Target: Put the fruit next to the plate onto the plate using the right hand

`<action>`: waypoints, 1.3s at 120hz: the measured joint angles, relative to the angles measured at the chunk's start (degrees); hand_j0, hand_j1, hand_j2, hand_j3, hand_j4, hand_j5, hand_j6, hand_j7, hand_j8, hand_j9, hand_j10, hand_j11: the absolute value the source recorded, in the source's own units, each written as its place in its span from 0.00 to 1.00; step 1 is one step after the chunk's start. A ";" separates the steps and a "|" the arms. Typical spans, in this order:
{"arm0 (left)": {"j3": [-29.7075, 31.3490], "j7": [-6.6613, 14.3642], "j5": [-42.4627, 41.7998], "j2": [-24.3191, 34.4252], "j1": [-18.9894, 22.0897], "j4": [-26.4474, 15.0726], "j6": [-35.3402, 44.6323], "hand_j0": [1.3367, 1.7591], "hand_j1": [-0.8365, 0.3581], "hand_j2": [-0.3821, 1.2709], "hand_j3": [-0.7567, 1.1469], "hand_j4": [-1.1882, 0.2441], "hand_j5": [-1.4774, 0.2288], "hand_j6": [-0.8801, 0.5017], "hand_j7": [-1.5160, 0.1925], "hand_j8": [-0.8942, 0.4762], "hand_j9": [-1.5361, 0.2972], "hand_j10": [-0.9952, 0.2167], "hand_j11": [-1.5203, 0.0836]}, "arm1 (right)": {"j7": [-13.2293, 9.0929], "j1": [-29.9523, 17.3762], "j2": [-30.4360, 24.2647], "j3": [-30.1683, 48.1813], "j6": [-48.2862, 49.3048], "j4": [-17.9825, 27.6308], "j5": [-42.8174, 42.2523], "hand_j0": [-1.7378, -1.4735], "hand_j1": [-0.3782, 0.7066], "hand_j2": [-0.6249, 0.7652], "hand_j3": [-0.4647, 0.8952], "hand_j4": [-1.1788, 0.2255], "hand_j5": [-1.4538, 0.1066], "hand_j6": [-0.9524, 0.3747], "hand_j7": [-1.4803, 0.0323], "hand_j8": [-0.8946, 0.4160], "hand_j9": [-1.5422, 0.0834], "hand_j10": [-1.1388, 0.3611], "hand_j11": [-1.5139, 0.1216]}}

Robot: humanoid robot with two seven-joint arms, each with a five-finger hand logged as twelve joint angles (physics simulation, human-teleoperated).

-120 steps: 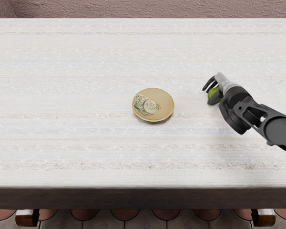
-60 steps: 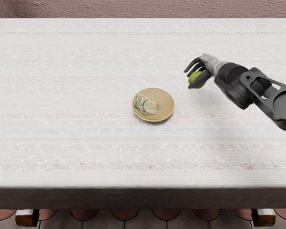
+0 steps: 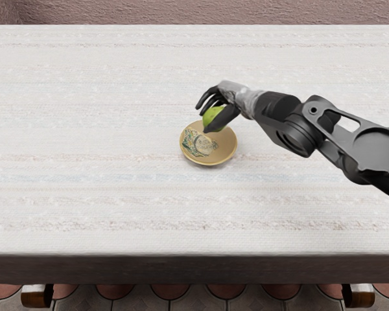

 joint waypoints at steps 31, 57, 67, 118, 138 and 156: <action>-0.01 0.00 0.00 0.00 0.00 0.00 0.00 0.76 0.99 0.23 0.40 0.83 0.86 0.63 0.88 0.65 0.84 0.82 0.94 | 0.03 -3.11 1.98 -0.59 -0.12 -0.11 0.02 0.33 0.53 0.51 0.34 0.40 0.38 0.26 0.43 0.39 0.42 0.47 0.40; -0.01 0.00 0.00 0.00 0.00 0.00 0.00 0.76 0.99 0.23 0.40 0.83 0.86 0.63 0.88 0.65 0.84 0.82 0.94 | 0.05 -3.20 2.03 3.56 3.87 2.59 1.17 0.31 0.21 0.47 0.34 0.68 0.73 0.55 0.78 0.57 0.76 0.65 0.73; -0.01 0.00 0.00 0.00 0.00 0.00 0.00 0.76 0.99 0.23 0.40 0.83 0.86 0.63 0.88 0.65 0.84 0.82 0.94 | 0.05 -3.30 1.50 7.91 14.37 3.76 8.73 0.31 0.16 0.46 0.34 0.73 0.79 0.60 0.84 0.60 0.81 0.68 0.79; -0.01 0.00 0.00 0.00 0.00 0.00 0.00 0.76 0.99 0.23 0.40 0.83 0.86 0.63 0.88 0.65 0.84 0.82 0.94 | 0.05 -17.88 -1.23 29.24 37.49 4.69 31.62 0.30 0.06 0.45 0.34 0.81 0.90 0.69 0.94 0.66 0.92 0.74 0.89; -0.01 0.00 0.00 0.00 0.00 0.00 0.00 0.76 0.99 0.23 0.40 0.83 0.86 0.63 0.88 0.65 0.84 0.82 0.94 | 0.05 -23.90 -6.99 34.56 37.84 4.68 34.16 0.30 0.06 0.45 0.34 0.82 0.91 0.70 0.95 0.66 0.92 0.74 0.90; -0.01 0.00 0.00 0.00 0.00 0.00 0.00 0.76 0.99 0.23 0.40 0.83 0.86 0.63 0.88 0.65 0.84 0.82 0.94 | 0.05 -28.08 -12.03 39.70 37.91 4.53 36.48 0.30 0.05 0.45 0.34 0.82 0.91 0.70 0.96 0.67 0.93 0.74 0.91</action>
